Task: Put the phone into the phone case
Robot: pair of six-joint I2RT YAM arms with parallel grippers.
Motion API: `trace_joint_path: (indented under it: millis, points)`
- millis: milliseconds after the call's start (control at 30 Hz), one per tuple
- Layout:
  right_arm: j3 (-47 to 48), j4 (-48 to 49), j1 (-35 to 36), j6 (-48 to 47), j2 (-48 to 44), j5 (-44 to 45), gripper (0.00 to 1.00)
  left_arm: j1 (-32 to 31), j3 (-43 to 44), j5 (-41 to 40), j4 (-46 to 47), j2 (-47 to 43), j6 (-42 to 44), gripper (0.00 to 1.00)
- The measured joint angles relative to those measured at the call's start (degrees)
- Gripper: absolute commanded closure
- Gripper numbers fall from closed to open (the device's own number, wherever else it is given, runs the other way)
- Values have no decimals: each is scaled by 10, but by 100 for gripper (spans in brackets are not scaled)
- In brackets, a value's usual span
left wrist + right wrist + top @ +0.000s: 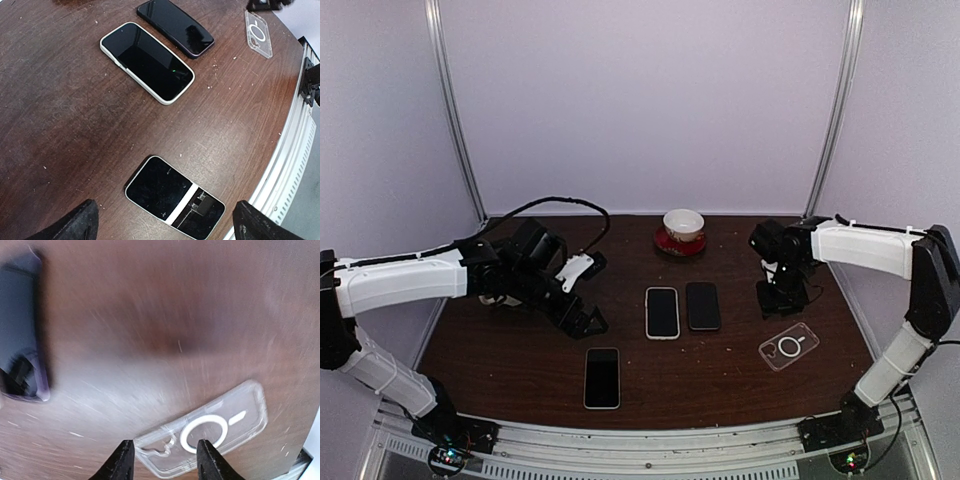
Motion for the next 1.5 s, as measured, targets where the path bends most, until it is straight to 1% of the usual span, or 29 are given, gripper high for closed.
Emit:
trace_joint_path:
  millis: [33, 100, 167, 333, 433, 467, 533, 600, 667, 700, 733, 767, 900, 1067, 1133, 1233, 1333, 1500]
  points:
    - [-23, 1, 0, 1, -1, -5, 45, 0, 0, 0, 0, 0, 0, 2]
    - [-72, 0, 7, 9, -9, -27, 37, 0, 0, 0, 0, 0, 0, 3]
    - [-107, -2, 18, 14, -27, -42, 34, 0, 0, 0, 0, 0, 0, 2]
    - [-145, 14, 33, 11, -81, -62, 34, 0, 0, 13, 0, 0, 0, 3]
    - [-147, 33, 33, 7, -57, -71, 38, 0, 0, 16, 0, 0, 0, 2]
    - [-147, 39, 34, 5, -42, -73, 41, 0, 0, 16, 0, 0, 0, 3]
    - [-147, 50, 36, 0, -9, -77, 52, 0, 0, 16, 0, 0, 0, 2]
    - [-146, 56, 39, -5, 21, -80, 68, 0, 0, 17, 0, 1, 0, 2]
    - [-141, 53, 42, -8, 25, -76, 87, 0, 0, 17, 0, 1, 1, 3]
    - [-141, 58, 45, -3, 25, -80, 95, 0, 0, 17, 0, 2, 1, 3]
    - [-142, 64, 49, -2, 27, -80, 99, 0, 0, 17, 0, 2, 1, 2]
    - [-141, 68, 54, 0, 26, -76, 100, 0, 0, 17, 0, 2, 1, 2]
    - [-141, 78, 87, 40, 14, -83, 100, 0, 0, 19, 0, 2, 1, 2]
    - [-165, 142, 156, 140, -42, -105, 100, 0, 0, 19, -1, 2, 2, 2]
    - [-180, 181, 195, 207, -72, -96, 100, 0, 0, 19, -2, 2, 2, 2]
    - [-194, 247, 272, 328, -95, -56, 100, 0, 0, 19, -3, 2, 3, 3]
    - [-182, 309, 318, 433, -65, -30, 100, 1, 0, 18, -6, 2, 4, 2]
    - [-111, 379, 344, 563, 61, 6, 100, 1, 0, 14, -8, 2, 5, 2]
